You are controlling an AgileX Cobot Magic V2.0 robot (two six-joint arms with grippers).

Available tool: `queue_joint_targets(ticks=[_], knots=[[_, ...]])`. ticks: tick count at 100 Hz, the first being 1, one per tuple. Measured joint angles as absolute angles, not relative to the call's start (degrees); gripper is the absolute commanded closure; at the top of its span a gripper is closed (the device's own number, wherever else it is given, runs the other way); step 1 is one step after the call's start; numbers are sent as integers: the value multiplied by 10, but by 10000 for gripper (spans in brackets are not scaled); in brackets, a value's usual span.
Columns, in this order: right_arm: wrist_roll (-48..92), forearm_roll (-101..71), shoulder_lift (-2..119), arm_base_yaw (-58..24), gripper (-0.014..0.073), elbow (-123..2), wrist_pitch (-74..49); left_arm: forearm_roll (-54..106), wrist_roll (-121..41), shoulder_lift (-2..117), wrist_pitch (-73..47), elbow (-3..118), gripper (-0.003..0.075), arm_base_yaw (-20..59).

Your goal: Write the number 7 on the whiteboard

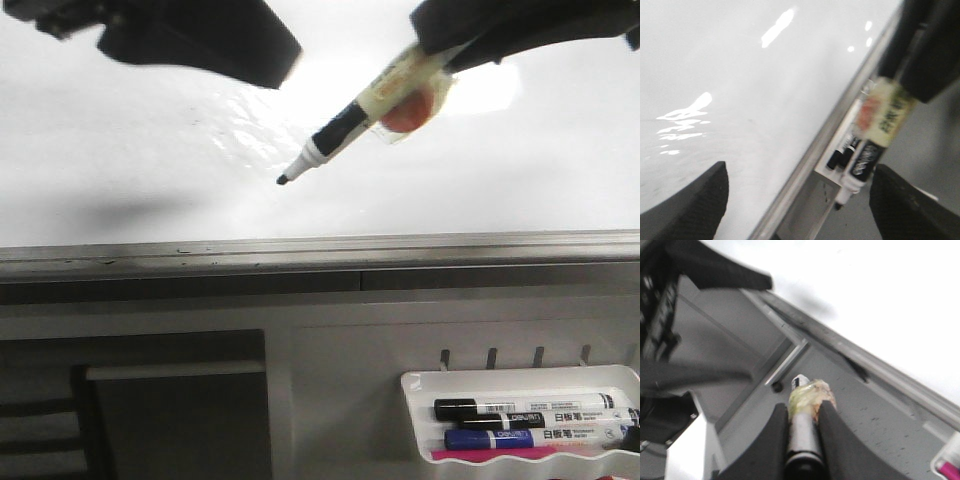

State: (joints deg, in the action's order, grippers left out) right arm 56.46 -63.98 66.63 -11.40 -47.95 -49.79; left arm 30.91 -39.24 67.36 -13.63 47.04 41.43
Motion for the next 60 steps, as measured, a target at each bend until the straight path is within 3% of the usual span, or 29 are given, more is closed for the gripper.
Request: queue_joint_targets(ticks=[32, 60], knots=[[596, -657, 493, -114, 646, -365, -332, 456, -391, 601, -113, 420, 175, 243], [748, -805, 501, -114, 646, -355, -264, 526, -391, 543, -39, 349, 175, 202]])
